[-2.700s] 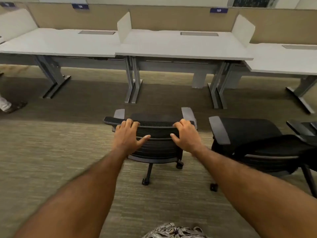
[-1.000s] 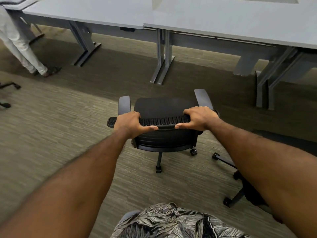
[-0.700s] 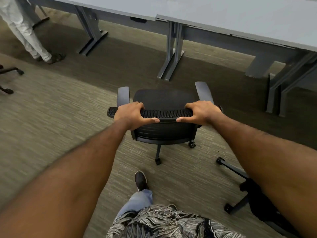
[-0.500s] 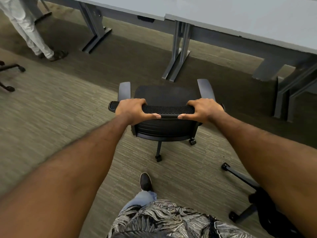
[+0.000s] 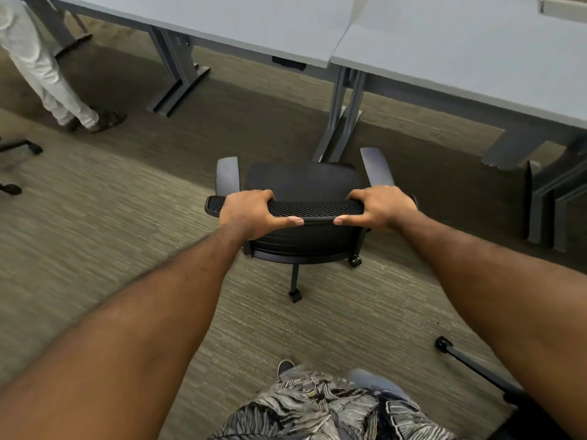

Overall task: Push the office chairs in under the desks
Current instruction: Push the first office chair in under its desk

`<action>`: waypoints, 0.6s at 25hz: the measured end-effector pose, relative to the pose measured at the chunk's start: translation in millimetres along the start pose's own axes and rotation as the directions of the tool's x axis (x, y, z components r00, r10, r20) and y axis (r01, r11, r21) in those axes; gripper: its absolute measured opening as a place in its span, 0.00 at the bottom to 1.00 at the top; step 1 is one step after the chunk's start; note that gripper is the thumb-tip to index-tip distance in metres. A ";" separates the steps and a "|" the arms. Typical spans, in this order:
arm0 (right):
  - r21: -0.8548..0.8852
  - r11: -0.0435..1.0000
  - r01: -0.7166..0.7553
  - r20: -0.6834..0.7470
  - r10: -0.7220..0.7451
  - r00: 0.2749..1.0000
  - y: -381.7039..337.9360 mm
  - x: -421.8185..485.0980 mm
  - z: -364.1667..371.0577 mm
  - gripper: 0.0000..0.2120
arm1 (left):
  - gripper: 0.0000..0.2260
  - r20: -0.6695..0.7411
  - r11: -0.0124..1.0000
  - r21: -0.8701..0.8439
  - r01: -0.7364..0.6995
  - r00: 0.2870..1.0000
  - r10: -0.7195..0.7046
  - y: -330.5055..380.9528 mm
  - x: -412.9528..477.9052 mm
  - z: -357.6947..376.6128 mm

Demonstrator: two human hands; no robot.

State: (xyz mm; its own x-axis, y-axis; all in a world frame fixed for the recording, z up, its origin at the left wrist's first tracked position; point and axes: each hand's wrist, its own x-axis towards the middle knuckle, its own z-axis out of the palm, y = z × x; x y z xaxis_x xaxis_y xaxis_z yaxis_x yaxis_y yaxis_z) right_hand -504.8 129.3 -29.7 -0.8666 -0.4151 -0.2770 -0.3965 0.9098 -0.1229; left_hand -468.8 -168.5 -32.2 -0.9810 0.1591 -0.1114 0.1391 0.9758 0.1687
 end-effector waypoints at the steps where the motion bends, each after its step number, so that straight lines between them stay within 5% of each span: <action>1: -0.002 1.000 0.008 -0.011 -0.008 1.000 -0.9 15.0 -4.4 0.57 | 0.46 -0.010 1.000 0.002 0.005 1.000 -0.005 -9.4 11.0 -2.1; 15: -0.077 0.981 0.179 -0.067 -0.184 0.981 -3.3 239.3 -59.3 0.52 | 0.44 -0.088 0.984 -0.048 0.173 0.980 -0.176 -117.9 160.2 -31.9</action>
State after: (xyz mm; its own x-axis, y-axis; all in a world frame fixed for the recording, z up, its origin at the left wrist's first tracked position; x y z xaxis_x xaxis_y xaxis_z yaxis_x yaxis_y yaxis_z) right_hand -728.9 26.8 -39.0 -0.7973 -0.5745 -0.1851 -0.5670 0.8180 -0.0969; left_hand -646.7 -262.8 -38.7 -0.9982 -0.0293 -0.0526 -0.0390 0.9803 0.1934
